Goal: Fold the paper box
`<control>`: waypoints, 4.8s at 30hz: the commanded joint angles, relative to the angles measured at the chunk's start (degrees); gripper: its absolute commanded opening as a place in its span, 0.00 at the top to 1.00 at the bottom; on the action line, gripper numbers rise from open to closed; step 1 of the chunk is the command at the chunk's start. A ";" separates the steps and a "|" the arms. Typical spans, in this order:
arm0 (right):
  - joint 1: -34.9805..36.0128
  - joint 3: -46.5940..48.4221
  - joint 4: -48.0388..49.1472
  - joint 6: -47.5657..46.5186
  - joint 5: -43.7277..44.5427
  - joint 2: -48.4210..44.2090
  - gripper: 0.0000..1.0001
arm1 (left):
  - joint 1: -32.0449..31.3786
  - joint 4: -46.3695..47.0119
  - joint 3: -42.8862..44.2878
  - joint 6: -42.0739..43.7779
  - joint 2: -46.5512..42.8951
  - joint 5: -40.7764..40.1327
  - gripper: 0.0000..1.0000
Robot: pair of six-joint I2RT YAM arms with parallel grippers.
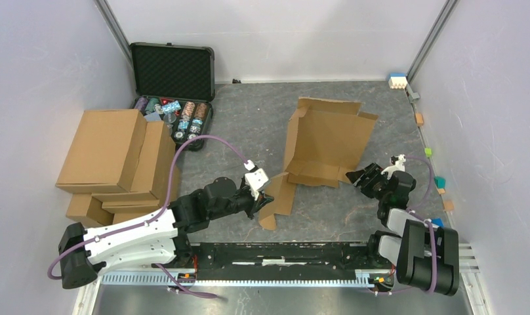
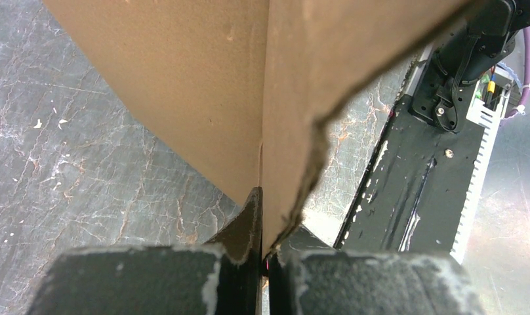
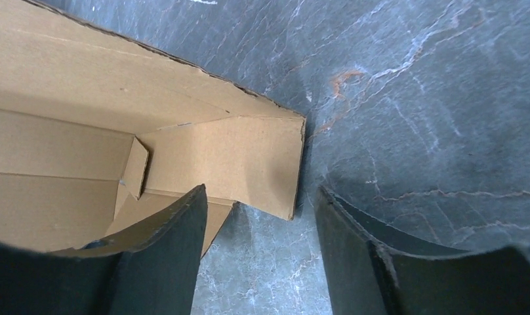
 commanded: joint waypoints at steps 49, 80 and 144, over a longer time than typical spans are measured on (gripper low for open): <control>2.60 4.70 -6.26 -5.58 6.35 -7.47 0.06 | -0.33 -0.73 0.67 -2.50 1.84 0.84 0.98; 17.40 6.68 10.85 -24.87 7.34 10.78 0.02 | -0.31 0.76 -0.01 -2.85 1.29 1.53 0.98; 36.66 4.49 1.74 -34.28 22.47 5.42 0.02 | -0.35 7.79 -4.47 -8.57 -0.11 3.44 0.98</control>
